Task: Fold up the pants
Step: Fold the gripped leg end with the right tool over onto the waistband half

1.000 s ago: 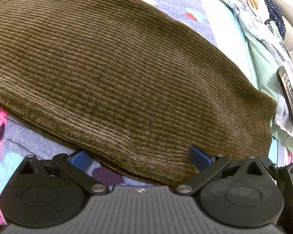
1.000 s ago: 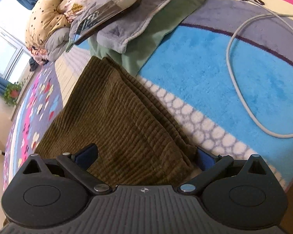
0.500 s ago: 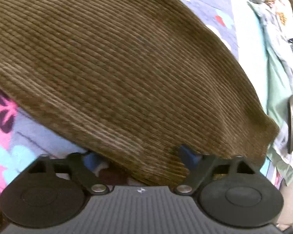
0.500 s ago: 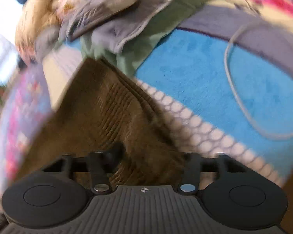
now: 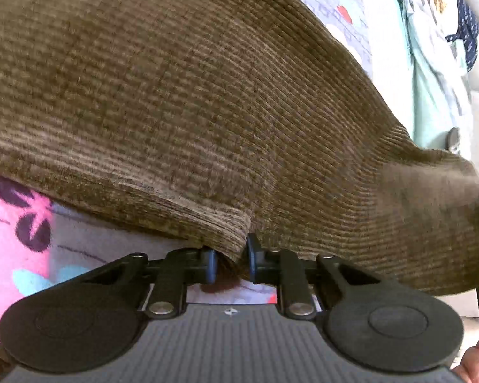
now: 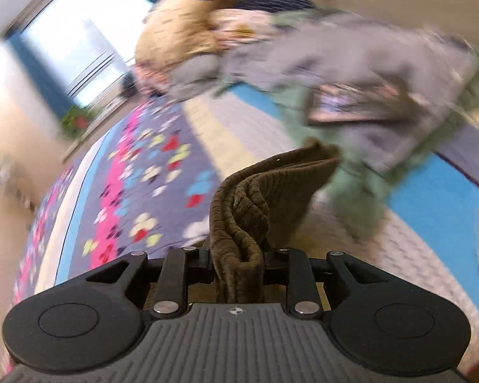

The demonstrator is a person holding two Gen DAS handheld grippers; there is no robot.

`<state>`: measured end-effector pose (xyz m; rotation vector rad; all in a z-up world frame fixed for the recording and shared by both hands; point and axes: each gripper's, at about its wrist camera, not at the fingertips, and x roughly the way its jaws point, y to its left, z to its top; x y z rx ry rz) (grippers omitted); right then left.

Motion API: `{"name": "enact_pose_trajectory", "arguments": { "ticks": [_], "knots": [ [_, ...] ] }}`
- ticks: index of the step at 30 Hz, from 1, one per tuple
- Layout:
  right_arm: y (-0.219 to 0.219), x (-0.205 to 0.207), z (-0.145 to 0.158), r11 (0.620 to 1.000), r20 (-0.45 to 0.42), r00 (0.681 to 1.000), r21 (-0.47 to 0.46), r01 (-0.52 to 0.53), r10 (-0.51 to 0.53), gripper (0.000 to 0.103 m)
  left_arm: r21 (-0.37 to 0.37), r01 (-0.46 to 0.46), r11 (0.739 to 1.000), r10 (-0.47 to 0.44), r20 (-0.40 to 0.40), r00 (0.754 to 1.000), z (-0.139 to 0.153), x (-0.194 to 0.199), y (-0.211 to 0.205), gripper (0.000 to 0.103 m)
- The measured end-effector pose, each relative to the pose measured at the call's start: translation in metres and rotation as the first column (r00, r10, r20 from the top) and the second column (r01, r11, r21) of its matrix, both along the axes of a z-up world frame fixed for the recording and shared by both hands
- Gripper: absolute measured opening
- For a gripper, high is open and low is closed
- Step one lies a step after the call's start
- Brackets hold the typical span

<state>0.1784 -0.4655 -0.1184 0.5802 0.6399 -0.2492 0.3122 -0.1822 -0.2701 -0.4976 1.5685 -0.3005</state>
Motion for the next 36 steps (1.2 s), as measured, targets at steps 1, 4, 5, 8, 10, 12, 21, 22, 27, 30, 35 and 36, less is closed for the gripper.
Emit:
{"name": "enact_pose_trajectory", "arguments": {
  "ticks": [1,4,5,8,10,12,21,22,27,30,35,36],
  "knots": [
    [0.016,0.009,0.007,0.999,-0.007,0.999,-0.030,-0.034,0.033,0.025,-0.035,0.016,0.999,-0.017,-0.038,0.999,0.002,0.001,0.008,0.025],
    [0.068,0.034,0.024,0.983,-0.028,0.990,-0.117,-0.141,0.138,0.025,-0.104,0.149,0.983,-0.156,-0.056,0.986,0.028,-0.003,0.038,0.088],
    [0.089,0.044,0.028,0.972,-0.034,0.983,-0.149,-0.183,0.180,0.025,-0.098,0.169,0.981,-0.174,-0.039,0.984,0.042,-0.006,0.057,0.103],
    [0.150,0.072,0.038,0.935,-0.054,0.956,-0.203,-0.292,0.287,0.025,-0.104,0.137,0.985,-0.129,0.080,0.988,0.087,-0.009,0.139,0.103],
    [0.194,0.087,0.039,0.902,-0.061,0.928,-0.220,-0.371,0.367,0.025,-0.051,0.069,0.996,-0.061,0.136,0.989,0.108,-0.010,0.199,0.103],
    [0.244,0.098,0.033,0.844,-0.085,0.882,-0.263,-0.468,0.463,0.025,0.079,-0.005,0.997,-0.013,0.218,0.976,0.123,-0.011,0.259,0.103],
    [0.377,0.098,-0.096,0.600,-0.327,0.755,-0.462,-0.652,0.569,0.032,0.281,-0.178,0.943,0.095,0.285,0.954,0.139,0.007,0.311,0.103],
    [0.379,0.094,-0.095,0.586,-0.318,0.750,-0.476,-0.655,0.580,0.038,0.288,-0.177,0.941,0.088,0.296,0.951,0.137,0.009,0.294,0.103],
    [0.368,0.085,-0.090,0.562,-0.262,0.698,-0.439,-0.701,0.666,0.044,0.340,-0.264,0.903,0.124,0.381,0.916,0.155,0.013,0.255,0.103],
    [0.371,0.068,-0.094,0.469,-0.263,0.655,-0.518,-0.715,0.708,0.031,0.348,-0.266,0.899,0.124,0.380,0.917,0.163,0.005,0.247,0.103],
    [0.374,0.050,-0.093,0.424,-0.273,0.632,-0.546,-0.723,0.725,0.031,0.379,-0.265,0.886,0.098,0.407,0.908,0.177,-0.013,0.232,0.103],
    [0.376,0.048,-0.096,0.405,-0.284,0.623,-0.554,-0.727,0.729,0.031,0.375,-0.265,0.888,0.099,0.408,0.907,0.177,-0.013,0.229,0.103]
  ]
}}
